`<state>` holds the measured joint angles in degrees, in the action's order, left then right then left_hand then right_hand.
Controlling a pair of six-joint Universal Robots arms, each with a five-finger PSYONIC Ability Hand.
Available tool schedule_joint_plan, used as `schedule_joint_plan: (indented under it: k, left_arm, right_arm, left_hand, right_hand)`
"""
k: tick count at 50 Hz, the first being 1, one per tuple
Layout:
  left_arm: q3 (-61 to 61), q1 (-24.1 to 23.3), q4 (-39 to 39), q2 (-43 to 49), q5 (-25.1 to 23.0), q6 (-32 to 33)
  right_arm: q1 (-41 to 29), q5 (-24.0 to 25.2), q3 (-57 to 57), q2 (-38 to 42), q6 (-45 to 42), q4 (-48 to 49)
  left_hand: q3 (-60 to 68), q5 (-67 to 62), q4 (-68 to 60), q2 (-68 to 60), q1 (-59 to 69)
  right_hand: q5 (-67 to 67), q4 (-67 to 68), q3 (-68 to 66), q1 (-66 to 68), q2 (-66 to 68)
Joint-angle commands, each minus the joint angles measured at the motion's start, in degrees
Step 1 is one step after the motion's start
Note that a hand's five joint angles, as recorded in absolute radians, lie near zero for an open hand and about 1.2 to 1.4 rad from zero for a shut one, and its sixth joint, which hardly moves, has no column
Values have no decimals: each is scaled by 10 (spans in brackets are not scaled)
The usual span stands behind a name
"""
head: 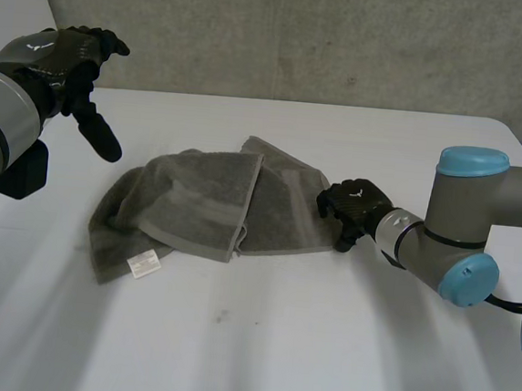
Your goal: Fold the laundry
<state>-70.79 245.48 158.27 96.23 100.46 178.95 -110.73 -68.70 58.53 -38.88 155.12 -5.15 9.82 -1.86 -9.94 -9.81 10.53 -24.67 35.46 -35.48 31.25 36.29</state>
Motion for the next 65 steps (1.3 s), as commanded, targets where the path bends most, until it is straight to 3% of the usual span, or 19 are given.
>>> schedule_joint_plan:
  k: [1, 14, 21, 44, 46, 50, 51, 57, 65]
  left_arm:
    - [-1, 0, 3, 2, 0, 0]
    - [-1, 0, 3, 5, 0, 0]
    - [-2, -1, 3, 6, 0, 0]
    - [-2, -2, 3, 7, 0, 0]
    - [-2, -2, 3, 9, 0, 0]
    - [-2, -2, 4, 12, 0, 0]
    - [-2, -2, 4, 12, 0, 0]
    - [-20, -8, 20, 37, 0, 1]
    - [-51, -38, 80, 110, 1, 1]
  right_arm:
    - [1, -3, -14, 11, 2, 1]
    - [1, -3, -39, 43, 2, 1]
    - [1, 1, -51, 47, 4, 1]
    - [1, 1, -78, 57, 7, 2]
    - [1, 1, -80, 58, 7, 2]
    - [1, 1, -86, 65, 9, 8]
    - [1, 1, -86, 65, 9, 8]
    - [1, -3, -80, 24, 37, 10]
    - [2, 0, 19, -106, 38, 4]
  left_hand:
    - [7, 13, -6, -7, 0]
    - [7, 13, -6, -7, 0]
    - [7, 13, -6, -7, 0]
    - [4, 16, -3, -4, -3]
    - [4, 16, -3, -4, -3]
    - [4, 16, -3, -4, -3]
    - [4, 16, -3, -4, -3]
    - [7, 13, -6, -7, 0]
    - [16, 5, -15, -16, 9]
  right_hand:
    - [-60, 52, -52, 94, 44]
    - [-91, 83, -82, 125, 74]
    - [-193, 185, -185, 227, 177]
    - [-198, 190, -190, 232, 182]
    - [-220, 212, -212, 254, 204]
    - [-430, 422, -421, 464, 413]
    - [-430, 422, -422, 465, 414]
    - [-453, 445, -445, 487, 437]
    - [-453, 445, -445, 487, 437]
